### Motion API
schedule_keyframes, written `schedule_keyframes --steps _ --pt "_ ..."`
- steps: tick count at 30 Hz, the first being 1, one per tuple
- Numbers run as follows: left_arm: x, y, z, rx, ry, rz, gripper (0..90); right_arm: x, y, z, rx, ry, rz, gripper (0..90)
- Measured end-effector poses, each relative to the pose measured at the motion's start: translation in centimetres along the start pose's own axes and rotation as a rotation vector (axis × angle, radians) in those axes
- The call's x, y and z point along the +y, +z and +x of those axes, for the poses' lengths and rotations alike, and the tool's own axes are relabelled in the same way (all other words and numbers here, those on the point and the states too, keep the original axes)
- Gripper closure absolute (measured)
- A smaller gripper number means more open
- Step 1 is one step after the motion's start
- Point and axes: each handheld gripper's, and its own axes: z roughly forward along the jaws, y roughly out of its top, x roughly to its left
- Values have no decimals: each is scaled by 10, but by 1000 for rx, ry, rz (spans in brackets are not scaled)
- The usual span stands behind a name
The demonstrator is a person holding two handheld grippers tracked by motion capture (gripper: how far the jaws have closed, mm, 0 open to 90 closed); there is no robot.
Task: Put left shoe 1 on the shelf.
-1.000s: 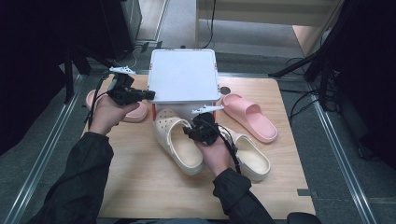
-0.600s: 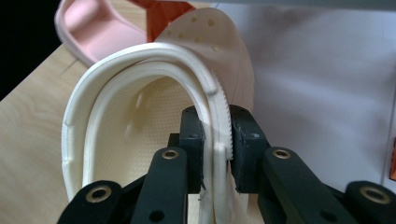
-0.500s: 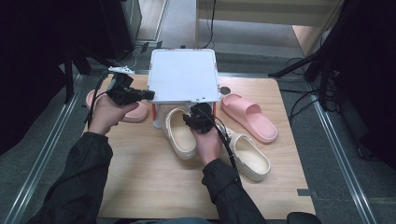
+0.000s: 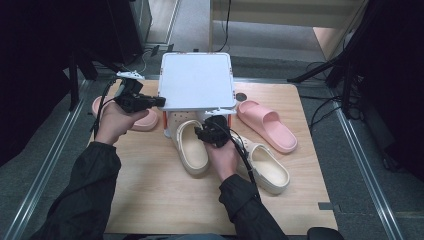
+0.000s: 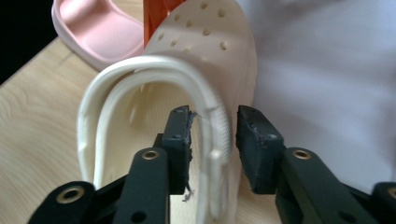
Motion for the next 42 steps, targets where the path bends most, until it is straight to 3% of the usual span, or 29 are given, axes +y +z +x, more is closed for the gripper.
schedule_keyframes --steps 4,7,12,16,19,28,33,38,40,41,42 --pt "0 0 0 1 -3 0 875 -3 -12 -3 23 4 -15 616" --pt "0 0 0 2 -5 0 874 -5 -27 -2 73 -20 -29 591" --pt "0 0 0 3 -7 -1 874 -20 -52 9 115 -107 -36 689" --pt "-1 0 0 3 -7 -1 874 -34 -63 16 140 -145 -27 806" --pt "-1 0 0 2 -9 -2 874 -43 -67 18 163 -148 -20 876" --pt "0 0 -1 7 -21 2 875 -78 -71 20 226 -171 23 900" --pt "0 -1 -1 9 -23 2 877 -89 -68 22 214 -186 58 900" --pt "0 -1 -2 17 -21 4 884 -99 -56 26 189 -223 134 900" --pt "0 -1 -2 19 -23 8 891 -100 -54 26 181 -219 140 900" --pt "0 -1 -2 19 -25 11 894 -101 -48 23 181 -182 149 900" --pt "0 -1 -2 18 -26 12 894 -101 -48 23 181 -182 149 900"
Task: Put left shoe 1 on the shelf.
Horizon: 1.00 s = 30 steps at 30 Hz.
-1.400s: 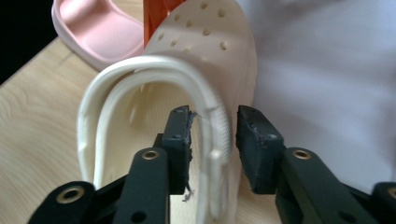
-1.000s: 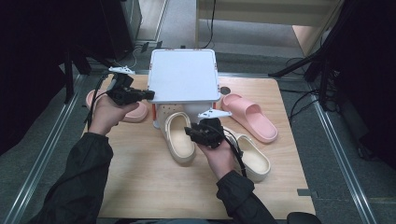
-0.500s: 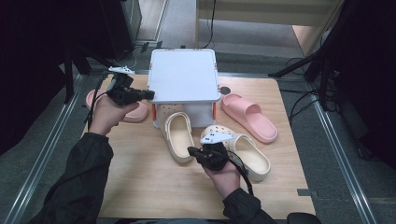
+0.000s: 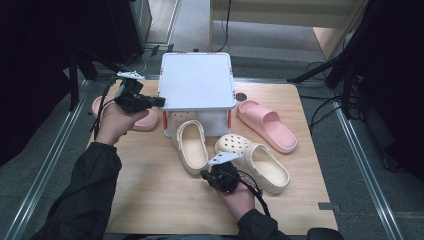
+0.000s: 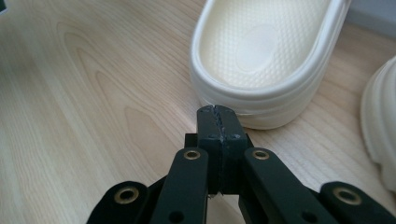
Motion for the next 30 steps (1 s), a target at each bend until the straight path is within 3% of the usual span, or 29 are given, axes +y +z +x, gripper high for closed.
schedule_keyframes --steps 4,10,15,20,23,25,29,30 --pt "0 0 0 0 0 -1 894 5 8 -3 -10 20 0 900" --pt "0 0 -2 6 2 1 894 25 11 2 -24 -32 -27 900" --pt "0 0 -1 5 2 -1 894 41 24 -1 -3 3 -21 900" --pt "0 0 0 -1 1 -1 894 57 39 -7 -32 4 -14 900" --pt "-1 1 0 -8 -2 -9 894 68 49 -14 -2 47 -27 900" --pt "-1 1 1 -8 -2 -10 895 73 53 -17 -9 71 -29 900" --pt "-1 1 1 -11 -3 -9 895 81 59 -21 -42 55 -30 900" --pt "-1 1 1 -12 -4 -9 895 86 64 -23 -55 28 -42 900"
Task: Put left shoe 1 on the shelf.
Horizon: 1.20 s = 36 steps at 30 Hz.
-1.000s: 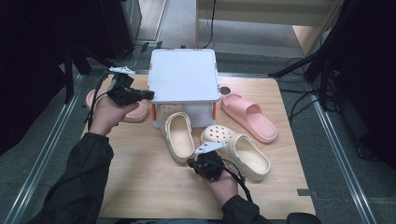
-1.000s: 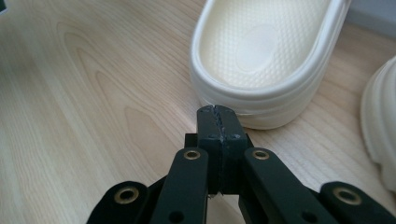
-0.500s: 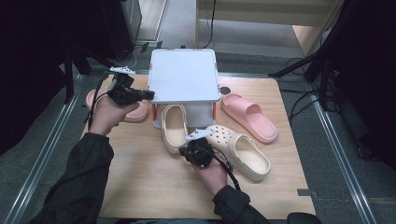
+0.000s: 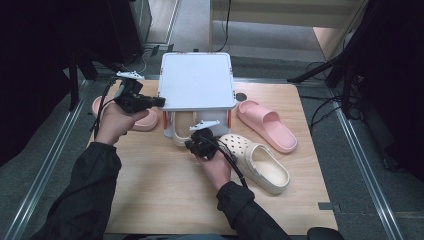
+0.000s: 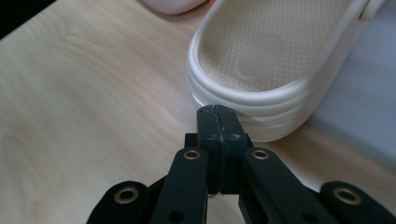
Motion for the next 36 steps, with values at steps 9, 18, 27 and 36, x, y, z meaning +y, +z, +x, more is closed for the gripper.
schedule_keyframes --steps 9,18,27,36 --pt "-1 0 0 -1 -3 -3 895 21 20 -3 -10 14 -31 900" --pt "-1 0 0 -1 12 -4 893 26 30 -1 0 -6 -34 900" --pt "0 -1 -2 -4 -4 -7 837 26 5 4 65 -5 -56 883" --pt "5 -16 -20 -44 11 -12 651 19 -28 10 110 -51 -71 828"
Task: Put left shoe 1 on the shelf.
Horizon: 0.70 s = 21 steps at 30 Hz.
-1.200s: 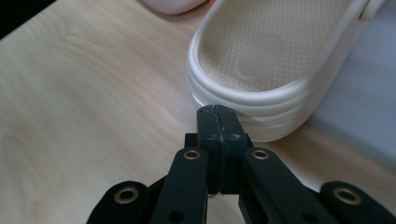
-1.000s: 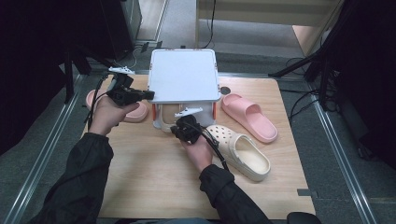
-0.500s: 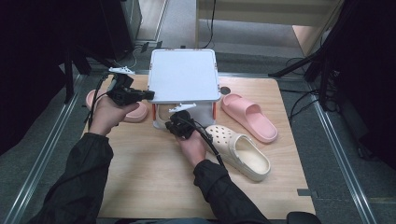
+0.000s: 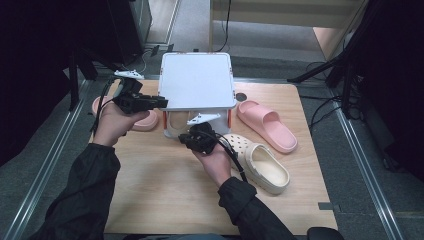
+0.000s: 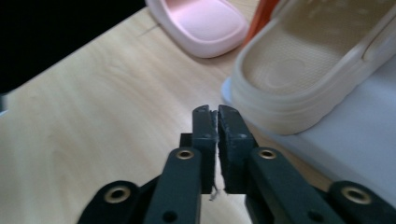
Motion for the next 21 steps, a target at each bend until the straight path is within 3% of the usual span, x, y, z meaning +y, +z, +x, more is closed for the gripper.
schedule_keyframes --steps 2,5,9,15,18,21 --pt "-1 -2 -4 -8 2 3 569 -2 -13 2 26 -33 -3 782" --pt "-3 -3 -9 -3 7 16 521 -6 -26 2 55 -37 -7 716" --pt "-6 -2 -13 -34 -5 13 475 -13 -44 3 46 -61 -4 673" --pt "-11 0 -20 -39 -16 16 464 -24 -68 -2 49 -74 -29 653" --pt "-17 1 -25 -22 11 17 466 -32 -76 -6 51 -78 -34 644" --pt "-20 2 -27 -26 9 19 468 -38 -82 -9 53 -79 -38 644"
